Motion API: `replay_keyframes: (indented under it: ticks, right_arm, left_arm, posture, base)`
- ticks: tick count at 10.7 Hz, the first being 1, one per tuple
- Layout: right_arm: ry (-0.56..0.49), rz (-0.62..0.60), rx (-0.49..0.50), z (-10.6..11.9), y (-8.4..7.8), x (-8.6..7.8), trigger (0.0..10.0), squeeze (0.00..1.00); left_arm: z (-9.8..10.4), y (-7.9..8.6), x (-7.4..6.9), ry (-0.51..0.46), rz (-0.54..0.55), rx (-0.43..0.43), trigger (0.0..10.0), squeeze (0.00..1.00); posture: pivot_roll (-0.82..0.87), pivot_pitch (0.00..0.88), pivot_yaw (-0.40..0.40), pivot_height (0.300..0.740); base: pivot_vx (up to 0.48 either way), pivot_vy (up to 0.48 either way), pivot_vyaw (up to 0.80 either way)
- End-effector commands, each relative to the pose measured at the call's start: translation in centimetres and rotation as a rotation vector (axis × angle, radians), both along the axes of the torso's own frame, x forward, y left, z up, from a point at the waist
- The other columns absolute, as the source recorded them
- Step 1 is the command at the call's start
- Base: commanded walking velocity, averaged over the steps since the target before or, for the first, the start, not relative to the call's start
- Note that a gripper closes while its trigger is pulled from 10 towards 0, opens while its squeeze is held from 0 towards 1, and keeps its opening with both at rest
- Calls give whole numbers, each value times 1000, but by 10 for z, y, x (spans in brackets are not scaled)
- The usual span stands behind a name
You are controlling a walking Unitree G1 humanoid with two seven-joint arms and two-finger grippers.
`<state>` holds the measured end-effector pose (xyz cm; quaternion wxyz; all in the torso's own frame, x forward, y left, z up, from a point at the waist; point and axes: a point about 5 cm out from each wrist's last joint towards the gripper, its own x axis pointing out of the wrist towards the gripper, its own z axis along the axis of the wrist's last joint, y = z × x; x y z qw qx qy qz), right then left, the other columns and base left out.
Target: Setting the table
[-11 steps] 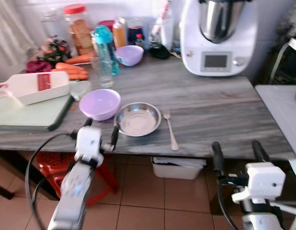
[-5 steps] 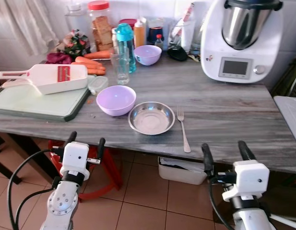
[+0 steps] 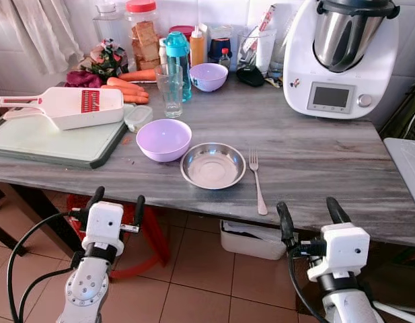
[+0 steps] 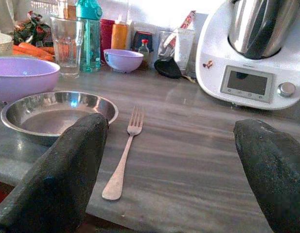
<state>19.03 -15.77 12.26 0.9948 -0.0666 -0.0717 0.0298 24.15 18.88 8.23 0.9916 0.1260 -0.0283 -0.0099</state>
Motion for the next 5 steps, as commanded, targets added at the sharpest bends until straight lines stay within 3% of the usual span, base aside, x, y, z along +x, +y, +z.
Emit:
replay_keyframes:
  ticks: [1, 5]
  right_arm:
    - [-3, 9, 8, 0, 1, 1, 10000, 0]
    - [-3, 7, 19, -1, 0, 6, 10000, 0]
  left_arm:
    - [4, -1, 3, -10, 3, 6, 10000, 0]
    - [5, -5, 7, -11, -3, -4, 10000, 0]
  posture:
    - [39, 0, 19, 740]
    - [48, 0, 16, 740]
  base:
    - [0, 0, 0]
    - [0, 0, 0]
